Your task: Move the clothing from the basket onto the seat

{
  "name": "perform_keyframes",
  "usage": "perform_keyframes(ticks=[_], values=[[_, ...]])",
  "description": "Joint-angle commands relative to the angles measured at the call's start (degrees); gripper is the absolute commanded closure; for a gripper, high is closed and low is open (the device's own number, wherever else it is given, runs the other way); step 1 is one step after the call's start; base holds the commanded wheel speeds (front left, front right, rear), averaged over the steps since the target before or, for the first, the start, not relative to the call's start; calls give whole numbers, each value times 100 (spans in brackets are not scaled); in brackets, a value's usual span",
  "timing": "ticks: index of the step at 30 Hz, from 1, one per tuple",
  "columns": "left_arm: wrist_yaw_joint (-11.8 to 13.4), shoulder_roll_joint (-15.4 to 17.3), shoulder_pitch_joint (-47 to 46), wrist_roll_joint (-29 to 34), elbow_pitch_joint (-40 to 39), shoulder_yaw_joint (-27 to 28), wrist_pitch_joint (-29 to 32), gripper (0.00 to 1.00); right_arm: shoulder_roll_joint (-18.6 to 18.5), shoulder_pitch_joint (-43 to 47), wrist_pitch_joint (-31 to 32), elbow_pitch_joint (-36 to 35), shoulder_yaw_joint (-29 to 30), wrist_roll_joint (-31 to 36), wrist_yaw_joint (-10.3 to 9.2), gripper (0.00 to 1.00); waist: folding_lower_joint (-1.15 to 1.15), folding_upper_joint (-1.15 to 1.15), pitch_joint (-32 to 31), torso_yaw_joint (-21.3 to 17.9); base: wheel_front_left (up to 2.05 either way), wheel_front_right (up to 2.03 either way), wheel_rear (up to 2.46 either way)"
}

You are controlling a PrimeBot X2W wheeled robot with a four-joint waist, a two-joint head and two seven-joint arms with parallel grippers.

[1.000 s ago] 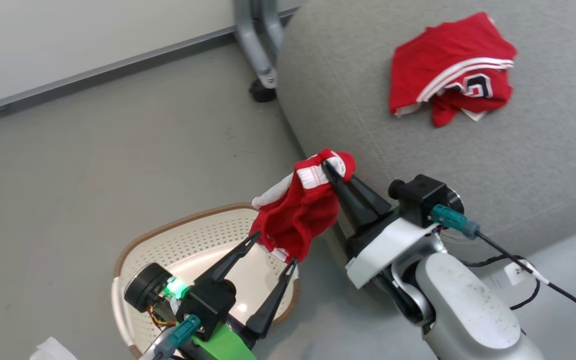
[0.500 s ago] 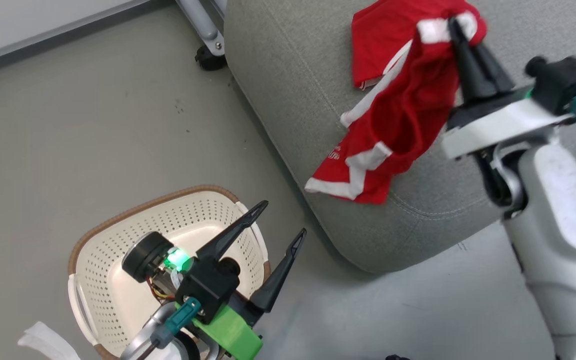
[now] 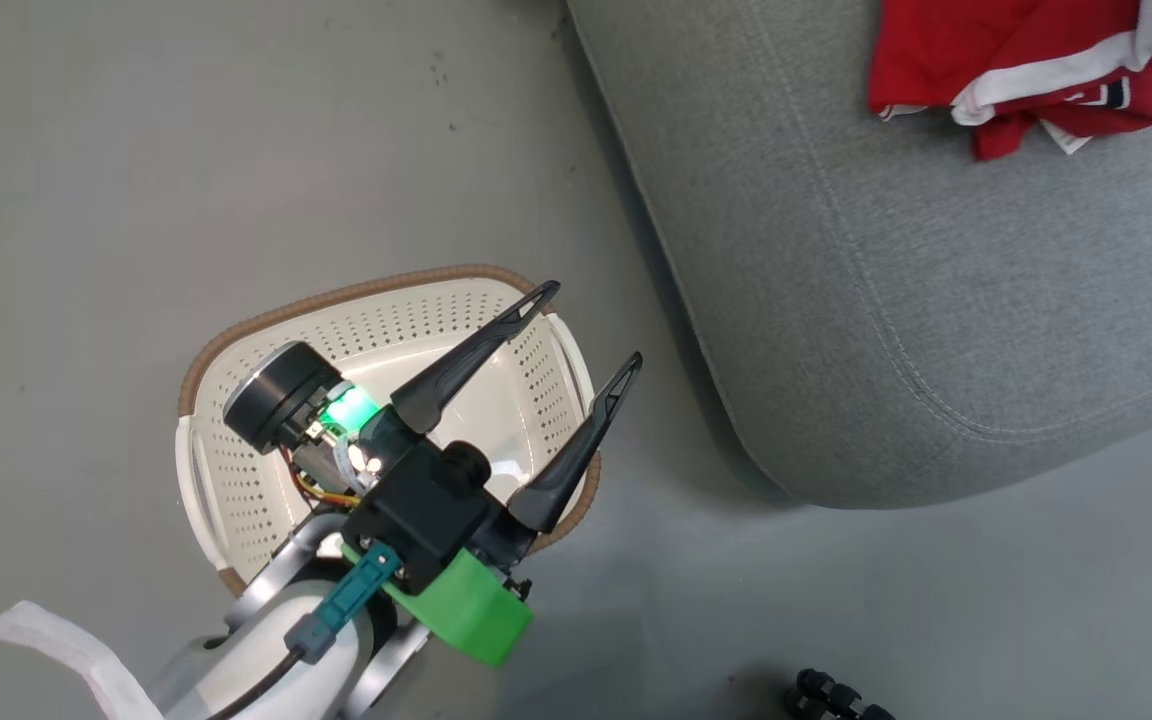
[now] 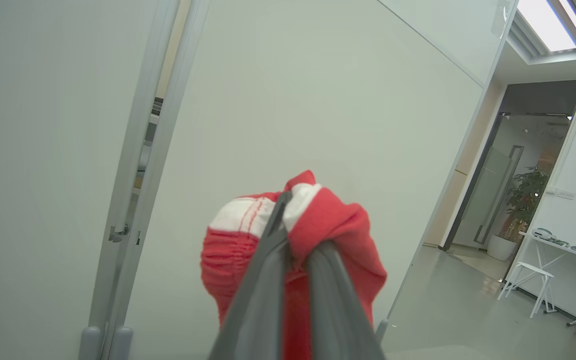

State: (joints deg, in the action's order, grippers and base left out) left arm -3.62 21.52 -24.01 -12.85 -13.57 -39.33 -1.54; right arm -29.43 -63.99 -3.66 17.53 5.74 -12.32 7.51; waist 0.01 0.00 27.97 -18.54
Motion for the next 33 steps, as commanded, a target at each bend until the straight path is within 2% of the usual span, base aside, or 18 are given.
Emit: perform_keyframes(ticks=[1,6,10,11,12,13,14,15,17,21,25,33], values=[[-44,39,-128,67,3,11,-40,0,12,-19,59,240,48,17,-3,100,-1,0,601,513,0,0,0],[-77,-30,-243,79,103,-60,-155,0,137,325,-46,1204,362,50,-3,100,-1,0,786,684,0,0,0],[-94,-88,-311,75,201,-113,-220,0,332,698,-361,1806,620,71,-3,100,-1,0,807,735,0,0,0],[-94,-99,-316,70,224,-127,-240,0,387,801,-468,1938,684,35,-3,97,-1,0,804,736,0,0,0],[-98,-107,-316,65,250,-139,-258,0,446,897,-586,2047,748,10,-3,82,-1,0,789,735,0,0,0],[-93,-115,-315,52,275,-148,-264,0,490,1014,-672,2173,815,-18,-3,62,-1,0,768,731,0,0,0],[-91,-115,-316,43,307,-151,-273,0,527,1087,-745,2260,881,-44,-3,53,-1,0,745,728,0,0,0],[-84,-119,-311,29,342,-155,-296,0,551,1209,-850,2327,984,-50,-3,25,-1,0,710,721,0,0,0],[-59,-143,-299,13,395,-158,-342,0,633,1387,-969,2431,1149,-84,-4,1,-1,0,621,721,0,0,0],[-7,-195,-140,-69,565,-164,-495,0,807,1921,-1110,2421,1344,-28,-4,0,-1,0,312,737,0,0,0],[106,-232,50,-192,771,-117,-655,0,1004,2601,-1155,2107,1540,220,-4,0,-1,0,-105,786,0,0,0],[463,-358,502,-473,1227,120,-962,0,2030,4001,-1153,542,1580,781,-4,0,-1,0,-890,978,0,0,0]])
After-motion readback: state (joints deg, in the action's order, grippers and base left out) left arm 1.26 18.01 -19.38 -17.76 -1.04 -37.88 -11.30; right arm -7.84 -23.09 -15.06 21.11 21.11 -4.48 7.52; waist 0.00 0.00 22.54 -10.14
